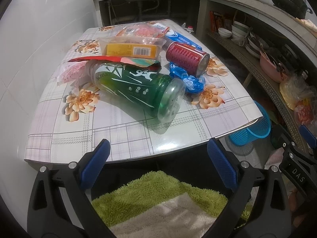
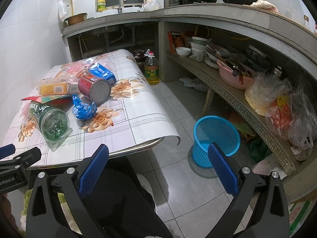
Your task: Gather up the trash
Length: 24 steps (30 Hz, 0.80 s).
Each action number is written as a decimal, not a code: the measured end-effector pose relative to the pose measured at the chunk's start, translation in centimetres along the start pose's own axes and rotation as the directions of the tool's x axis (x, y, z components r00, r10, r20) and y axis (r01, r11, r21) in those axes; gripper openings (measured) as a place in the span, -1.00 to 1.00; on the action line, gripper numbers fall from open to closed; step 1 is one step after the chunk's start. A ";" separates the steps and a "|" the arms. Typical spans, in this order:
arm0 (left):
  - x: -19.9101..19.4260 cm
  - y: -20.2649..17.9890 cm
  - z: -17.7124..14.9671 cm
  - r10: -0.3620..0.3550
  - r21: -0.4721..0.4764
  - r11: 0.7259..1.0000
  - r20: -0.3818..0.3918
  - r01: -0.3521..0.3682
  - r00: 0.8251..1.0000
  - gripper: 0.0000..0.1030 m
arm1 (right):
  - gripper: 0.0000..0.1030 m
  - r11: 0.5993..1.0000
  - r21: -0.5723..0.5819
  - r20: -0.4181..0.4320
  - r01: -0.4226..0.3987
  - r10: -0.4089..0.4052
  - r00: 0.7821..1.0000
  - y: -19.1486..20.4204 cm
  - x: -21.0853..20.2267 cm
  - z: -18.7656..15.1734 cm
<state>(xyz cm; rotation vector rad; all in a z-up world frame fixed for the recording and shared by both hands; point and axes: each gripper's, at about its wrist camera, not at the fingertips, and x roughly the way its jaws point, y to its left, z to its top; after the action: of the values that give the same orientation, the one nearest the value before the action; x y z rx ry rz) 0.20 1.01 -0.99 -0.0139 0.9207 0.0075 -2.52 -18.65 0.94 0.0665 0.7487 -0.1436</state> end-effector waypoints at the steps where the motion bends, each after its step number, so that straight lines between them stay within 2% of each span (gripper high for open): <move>1: 0.0 0.1 0.0 0.000 0.000 1.000 0.000 0.000 1.000 0.83 | 0.89 1.000 0.001 0.000 0.000 0.000 1.000 0.0 0.0 0.0; 14: 0.7 0.3 -0.3 -0.023 -0.009 1.000 0.004 0.023 1.000 0.83 | 0.89 1.000 -0.010 -0.022 0.000 0.000 1.000 0.4 1.1 0.2; 20: 0.5 2.1 0.8 0.018 -0.019 1.000 0.068 -0.017 0.998 0.83 | 0.89 0.999 -0.046 -0.002 -0.014 0.014 1.000 1.7 2.4 1.4; 24: 1.2 4.9 2.3 0.062 -0.057 0.997 0.072 -0.058 0.995 0.84 | 0.89 0.994 -0.099 0.026 -0.035 0.038 0.999 3.0 3.4 2.8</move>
<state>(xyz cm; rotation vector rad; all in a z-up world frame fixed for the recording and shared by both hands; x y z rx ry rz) 2.67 5.94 -0.61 -0.0371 0.8463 0.0885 2.23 -16.37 0.69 -0.0161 0.7253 -0.0724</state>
